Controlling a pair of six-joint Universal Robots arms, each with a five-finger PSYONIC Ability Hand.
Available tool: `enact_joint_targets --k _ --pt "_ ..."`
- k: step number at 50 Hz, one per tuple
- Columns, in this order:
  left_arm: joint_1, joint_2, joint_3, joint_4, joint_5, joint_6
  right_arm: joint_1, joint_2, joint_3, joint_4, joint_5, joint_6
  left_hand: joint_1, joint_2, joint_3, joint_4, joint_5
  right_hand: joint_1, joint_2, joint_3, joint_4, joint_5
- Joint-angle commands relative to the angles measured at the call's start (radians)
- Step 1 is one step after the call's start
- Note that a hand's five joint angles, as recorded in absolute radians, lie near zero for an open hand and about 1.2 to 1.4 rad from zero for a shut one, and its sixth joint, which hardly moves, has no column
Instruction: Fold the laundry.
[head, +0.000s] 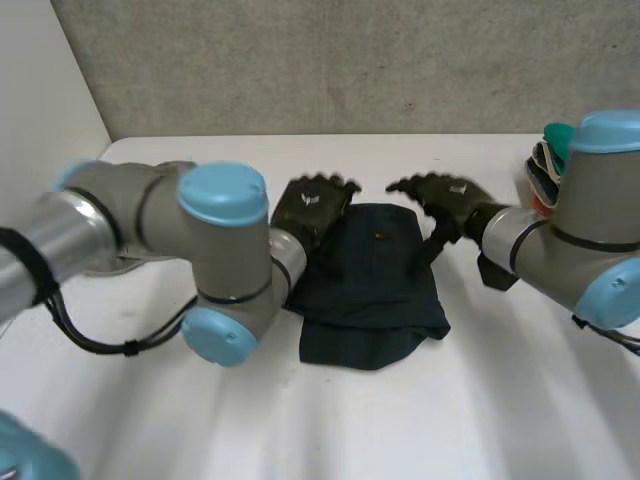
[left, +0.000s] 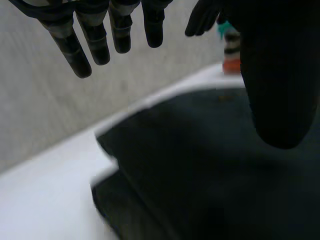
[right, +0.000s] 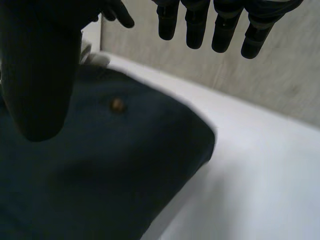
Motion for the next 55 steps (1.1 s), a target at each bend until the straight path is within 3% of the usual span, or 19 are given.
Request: enact_joint_targets --k 1,9,14,18,25,27,32,36,51,53,54,55 --pt "0.008 -0.083 0.002 -0.074 -0.114 0.034 0.004 0.159 -0.059 0.028 -0.025 -0.019 0.034 0.015 0.007 0.017 -0.002 -0.048 -0.03 -0.03 -0.034 -0.051" --pt "0.005 -0.079 -0.001 -0.139 -0.117 0.129 0.018 0.184 -0.074 0.031 0.06 -0.222 0.11 0.092 0.084 0.093 0.074 -0.048 -0.03 -0.03 -0.034 -0.051" --pt "0.0 0.038 -0.001 -0.134 -0.099 0.123 0.027 0.06 -0.011 0.01 0.109 -0.296 0.072 0.054 0.046 0.055 0.036 -0.048 -0.03 -0.03 -0.034 -0.051" --pt "0.013 0.171 -0.006 -0.096 -0.036 0.12 0.049 -0.101 0.136 -0.129 0.179 -0.296 0.04 0.021 0.013 0.023 0.004 -0.048 -0.03 -0.03 -0.034 -0.051" --pt "0.025 0.289 -0.01 -0.037 0.156 0.115 0.124 -0.254 0.45 -0.338 0.239 -0.313 0.054 0.036 0.028 0.038 0.019 -0.048 -0.03 -0.03 -0.034 -0.051" --pt "0.033 0.3 -0.012 -0.048 0.265 0.11 0.153 -0.261 0.515 -0.387 0.238 -0.318 0.054 0.036 0.028 0.038 0.019 -0.048 -0.03 -0.03 -0.034 -0.051" --pt "0.043 0.316 -0.013 -0.175 0.525 0.058 0.224 -0.258 0.684 -0.568 0.235 -0.327 0.057 0.039 0.031 0.041 0.022 -0.048 -0.03 -0.03 -0.034 -0.051" --pt "0.054 0.316 -0.018 -0.226 0.622 0.043 0.245 -0.238 0.727 -0.656 0.233 -0.325 0.063 0.045 0.037 0.046 0.027 -0.048 -0.03 -0.03 -0.034 -0.051" --pt "0.057 0.32 -0.042 -0.221 0.601 0.04 0.251 0.018 0.543 -0.823 0.25 -0.333 0.051 0.033 0.025 0.035 0.016 -0.044 -0.026 -0.026 -0.03 -0.047" --pt "0.057 0.32 -0.042 -0.22 0.599 0.04 0.248 0.035 0.52 -0.829 0.251 -0.335 0.054 0.036 0.028 0.038 0.019 0.155 0.173 0.173 0.169 0.152" --pt "0.057 0.32 -0.042 -0.218 0.599 0.04 0.247 0.046 0.497 -0.832 0.25 -0.336 0.052 0.033 0.025 0.035 0.016 0.468 0.485 0.485 0.481 0.464" --pt "0.057 0.32 -0.042 -0.215 0.599 0.04 0.245 0.051 0.486 -0.832 0.25 -0.336 0.051 0.033 0.025 0.035 0.016 0.639 0.656 0.657 0.653 0.636"
